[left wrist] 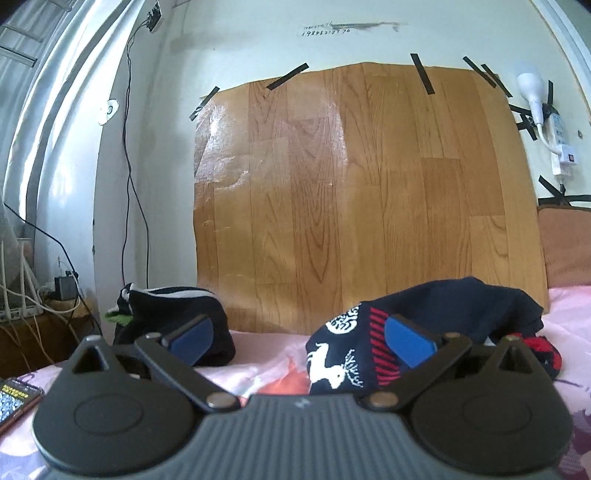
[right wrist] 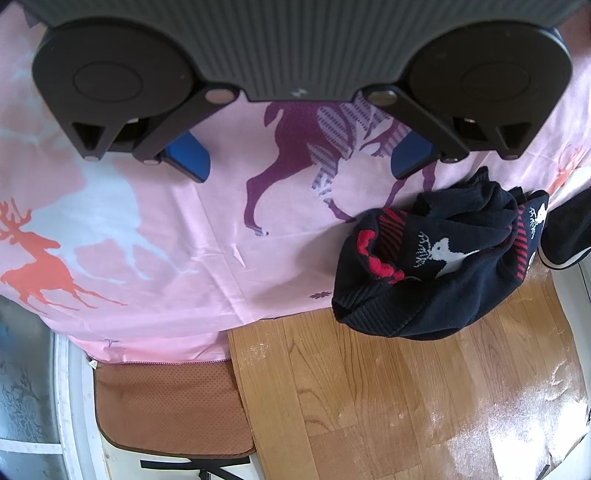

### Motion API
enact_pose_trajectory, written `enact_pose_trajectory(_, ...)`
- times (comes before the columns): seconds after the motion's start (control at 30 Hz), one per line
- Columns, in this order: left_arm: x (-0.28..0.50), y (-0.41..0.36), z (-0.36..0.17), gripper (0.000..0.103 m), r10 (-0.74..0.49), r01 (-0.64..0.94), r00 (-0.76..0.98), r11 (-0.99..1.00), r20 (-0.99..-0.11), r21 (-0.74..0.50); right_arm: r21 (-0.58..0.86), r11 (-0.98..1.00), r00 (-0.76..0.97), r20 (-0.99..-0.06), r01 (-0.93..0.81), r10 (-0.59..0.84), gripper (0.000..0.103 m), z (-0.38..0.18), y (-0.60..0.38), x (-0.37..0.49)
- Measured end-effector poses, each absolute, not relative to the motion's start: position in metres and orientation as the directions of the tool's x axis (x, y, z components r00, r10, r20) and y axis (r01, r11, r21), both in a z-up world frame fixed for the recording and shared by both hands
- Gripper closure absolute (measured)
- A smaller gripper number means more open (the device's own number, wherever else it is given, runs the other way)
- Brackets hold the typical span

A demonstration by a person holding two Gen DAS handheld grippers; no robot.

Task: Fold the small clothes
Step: 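Move both grippers toward the crumpled navy reindeer sweater on the bed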

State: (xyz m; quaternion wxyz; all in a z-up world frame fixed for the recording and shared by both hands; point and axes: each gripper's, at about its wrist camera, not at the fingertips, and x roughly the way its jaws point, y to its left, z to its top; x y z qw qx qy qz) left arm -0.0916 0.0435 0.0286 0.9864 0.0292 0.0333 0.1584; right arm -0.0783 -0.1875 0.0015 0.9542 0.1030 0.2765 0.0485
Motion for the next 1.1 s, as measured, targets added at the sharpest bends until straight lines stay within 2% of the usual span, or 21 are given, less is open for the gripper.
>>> enact_pose_trajectory(1.1, -0.0856, 0.0417, 0.0272, 0.000, 0.316, -0.306, 0.938, 0.948, -0.139, 0.088, 0.267, 0.963, 0.850, -0.499, -0.037, 0.171, 0.000, 0.0011, -0.1916, -0.0792)
